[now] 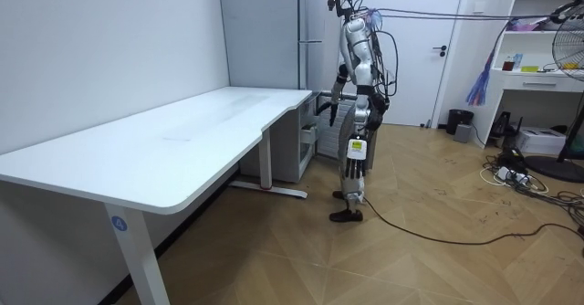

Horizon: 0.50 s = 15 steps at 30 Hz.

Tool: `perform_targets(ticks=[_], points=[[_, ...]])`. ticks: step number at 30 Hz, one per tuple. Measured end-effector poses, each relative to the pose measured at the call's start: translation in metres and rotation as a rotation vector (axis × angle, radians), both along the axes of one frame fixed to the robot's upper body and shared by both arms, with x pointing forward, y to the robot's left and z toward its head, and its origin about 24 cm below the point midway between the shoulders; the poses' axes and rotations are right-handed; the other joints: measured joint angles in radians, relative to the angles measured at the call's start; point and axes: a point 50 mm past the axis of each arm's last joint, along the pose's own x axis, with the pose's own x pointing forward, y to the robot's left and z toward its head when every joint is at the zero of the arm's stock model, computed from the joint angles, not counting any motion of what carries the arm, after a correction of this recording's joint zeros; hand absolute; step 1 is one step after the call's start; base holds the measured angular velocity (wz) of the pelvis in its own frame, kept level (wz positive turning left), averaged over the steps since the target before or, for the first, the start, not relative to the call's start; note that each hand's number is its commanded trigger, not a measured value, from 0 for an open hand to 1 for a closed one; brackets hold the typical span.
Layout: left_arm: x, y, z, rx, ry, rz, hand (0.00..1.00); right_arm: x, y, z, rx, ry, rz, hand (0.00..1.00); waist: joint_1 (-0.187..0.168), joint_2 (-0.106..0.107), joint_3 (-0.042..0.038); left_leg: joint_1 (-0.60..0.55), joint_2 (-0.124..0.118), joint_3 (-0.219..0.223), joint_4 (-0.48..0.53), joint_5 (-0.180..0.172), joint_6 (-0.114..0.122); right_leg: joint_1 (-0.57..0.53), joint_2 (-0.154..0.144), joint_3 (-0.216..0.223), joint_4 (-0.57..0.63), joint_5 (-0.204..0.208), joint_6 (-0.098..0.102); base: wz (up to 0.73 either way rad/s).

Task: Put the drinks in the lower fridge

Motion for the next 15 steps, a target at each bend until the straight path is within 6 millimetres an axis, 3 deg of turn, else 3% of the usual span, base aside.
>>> perform_targets(ticks=[8, 15], points=[[-0.005, -0.001, -0.002, -0.013, 0.040, 0.032, 0.00, 0.058, 0.008, 0.037, 0.020, -0.188, 0.012, 0.00, 0.001, 0.011, 0.0026, -0.209, 0.018, 0.010, 0.243, -0.090, 0.005, -0.210, -0.019, 0.028, 0.245, -0.092, -0.007, -0.01], [-0.008, 0.003, -0.001, -0.036, 0.032, 0.111, 0.00, 0.064, -0.004, 0.051, -0.013, -0.214, -0.002, 0.00, 0.009, 0.011, 0.0025, -0.364, 0.033, 0.022, 0.444, -0.168, 0.012, -0.372, -0.045, 0.051, 0.457, -0.175, -0.014, 0.04]])
